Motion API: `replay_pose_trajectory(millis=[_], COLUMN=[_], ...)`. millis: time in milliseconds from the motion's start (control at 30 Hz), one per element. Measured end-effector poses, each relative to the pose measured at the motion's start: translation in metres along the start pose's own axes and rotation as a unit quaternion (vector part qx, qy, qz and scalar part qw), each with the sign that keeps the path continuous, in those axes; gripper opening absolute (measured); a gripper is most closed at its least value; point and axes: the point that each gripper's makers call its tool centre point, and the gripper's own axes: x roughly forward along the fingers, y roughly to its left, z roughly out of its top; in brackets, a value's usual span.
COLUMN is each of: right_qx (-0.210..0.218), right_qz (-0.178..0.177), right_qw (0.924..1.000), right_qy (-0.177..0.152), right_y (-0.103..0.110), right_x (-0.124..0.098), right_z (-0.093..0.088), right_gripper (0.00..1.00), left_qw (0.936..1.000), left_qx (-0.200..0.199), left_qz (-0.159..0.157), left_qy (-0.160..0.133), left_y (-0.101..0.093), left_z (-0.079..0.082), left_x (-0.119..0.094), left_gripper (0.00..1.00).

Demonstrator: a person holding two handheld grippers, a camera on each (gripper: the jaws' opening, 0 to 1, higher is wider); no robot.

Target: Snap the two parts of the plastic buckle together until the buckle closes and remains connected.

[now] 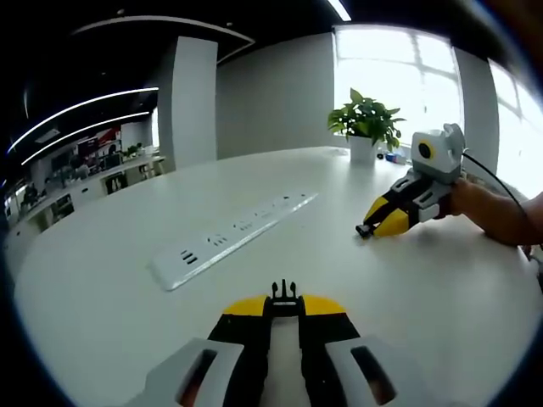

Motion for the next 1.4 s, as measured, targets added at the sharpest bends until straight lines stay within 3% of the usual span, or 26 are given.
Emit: replay_pose_trajectory(millis=[600,1400], right_qx=[-0.001,0.0], right_qz=[-0.004,-0.015], right_qw=[0.9999,0.9993], right_qy=[-0.014,-0.035], right_y=[-0.005,-0.004], right_x=[-0.017,-0.046], right_z=[0.024,0.059], right_gripper=[0.11,0.11], left_qw=[1.0,0.9998], left_qx=[-0.004,0.001], left_qz=[-0.001,-0.016], left_qy=[0.001,-0.01], left_y=[-0.001,-0.025], left_z=[0.016,0.055], left_x=[-0.011,-0.037], left_gripper=[0.1,0.1])
